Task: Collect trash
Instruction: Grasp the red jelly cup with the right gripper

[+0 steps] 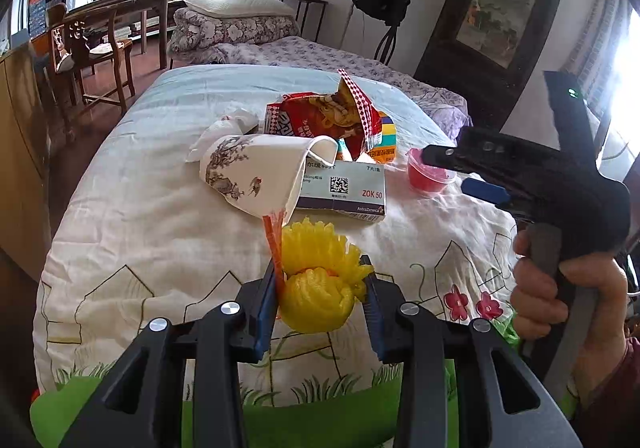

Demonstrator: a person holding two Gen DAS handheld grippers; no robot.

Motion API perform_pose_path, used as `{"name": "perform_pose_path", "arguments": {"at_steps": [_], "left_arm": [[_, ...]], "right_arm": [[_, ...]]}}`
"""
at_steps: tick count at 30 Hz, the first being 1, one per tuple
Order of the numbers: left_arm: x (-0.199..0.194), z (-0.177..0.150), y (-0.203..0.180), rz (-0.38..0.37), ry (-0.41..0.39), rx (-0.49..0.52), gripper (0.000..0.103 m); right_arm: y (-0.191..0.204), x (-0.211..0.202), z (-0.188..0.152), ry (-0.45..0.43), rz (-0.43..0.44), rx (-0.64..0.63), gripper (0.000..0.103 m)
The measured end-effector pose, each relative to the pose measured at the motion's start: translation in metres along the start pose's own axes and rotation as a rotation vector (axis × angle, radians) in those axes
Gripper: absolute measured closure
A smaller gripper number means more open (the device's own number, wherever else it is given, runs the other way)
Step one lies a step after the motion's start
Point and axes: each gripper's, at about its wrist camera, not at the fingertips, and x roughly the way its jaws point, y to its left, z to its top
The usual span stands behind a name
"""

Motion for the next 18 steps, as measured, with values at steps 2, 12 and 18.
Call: {"name": "perform_pose_path", "arguments": {"at_steps": [2,12,18], "left_arm": [[-0.001,-0.001,0.001,-0.001,0.003,0.003,0.065],[-0.003,-0.001,0.005,-0.012,-0.004,-0.014,0.065],[-0.006,-0.001,0.010,-0.029,-0.012,-0.040,0.065]], "right_arm": [[0.003,0.005,0.001,0.017,-0.021,-0.016,0.032],[0.007,-0.011,0.002,-0.080,-0.032,-0.055,0.047],[0.009,-0.038,-0.011,-0.126,0.071,-0.063,0.047]]}}
